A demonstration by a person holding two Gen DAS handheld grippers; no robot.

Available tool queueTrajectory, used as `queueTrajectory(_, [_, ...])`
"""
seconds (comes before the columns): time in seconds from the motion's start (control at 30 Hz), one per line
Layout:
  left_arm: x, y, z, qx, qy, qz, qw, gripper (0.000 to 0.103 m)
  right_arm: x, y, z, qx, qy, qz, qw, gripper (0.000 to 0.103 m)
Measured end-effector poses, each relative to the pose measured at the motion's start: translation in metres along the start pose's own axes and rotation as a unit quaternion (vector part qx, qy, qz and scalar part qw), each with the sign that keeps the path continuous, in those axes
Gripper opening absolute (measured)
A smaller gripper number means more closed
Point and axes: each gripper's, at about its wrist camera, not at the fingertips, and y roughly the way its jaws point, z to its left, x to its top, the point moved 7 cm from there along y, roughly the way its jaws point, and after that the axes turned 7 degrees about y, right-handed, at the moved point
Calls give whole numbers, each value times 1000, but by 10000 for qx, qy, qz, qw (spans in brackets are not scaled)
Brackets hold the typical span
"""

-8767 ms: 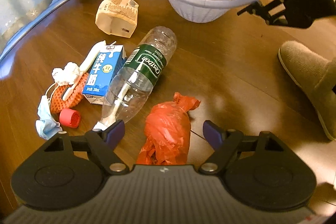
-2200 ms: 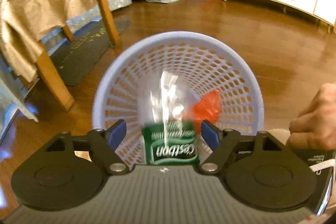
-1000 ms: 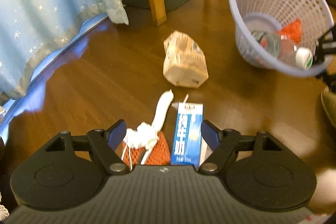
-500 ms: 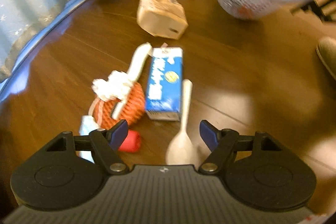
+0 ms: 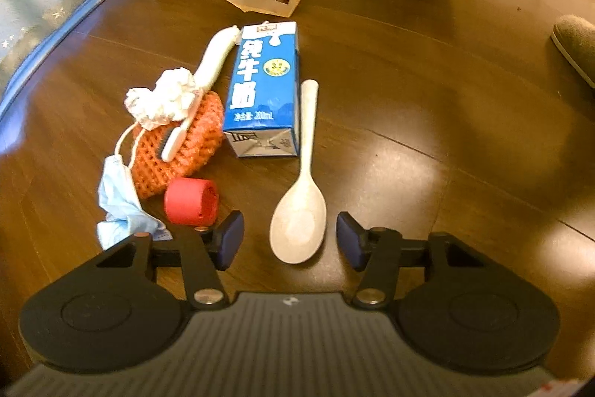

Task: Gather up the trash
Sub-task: 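Grasp the white spoon with the left gripper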

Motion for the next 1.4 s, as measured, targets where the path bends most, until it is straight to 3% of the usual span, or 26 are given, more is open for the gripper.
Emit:
queueTrajectory(0.13, [-1, 5, -3, -107, 24, 63, 9999, 43, 4, -1, 1, 11, -29, -2, 10000, 10])
queueTrajectory(0.63, [2, 10, 1, -285, -29, -19, 9996, 29, 6, -1, 3, 16, -31, -5, 10000, 10])
queueTrajectory(1.4, [-2, 9, 4, -406, -80, -68, 9991, 29, 8, 0, 1, 33, -40, -22, 10000, 10])
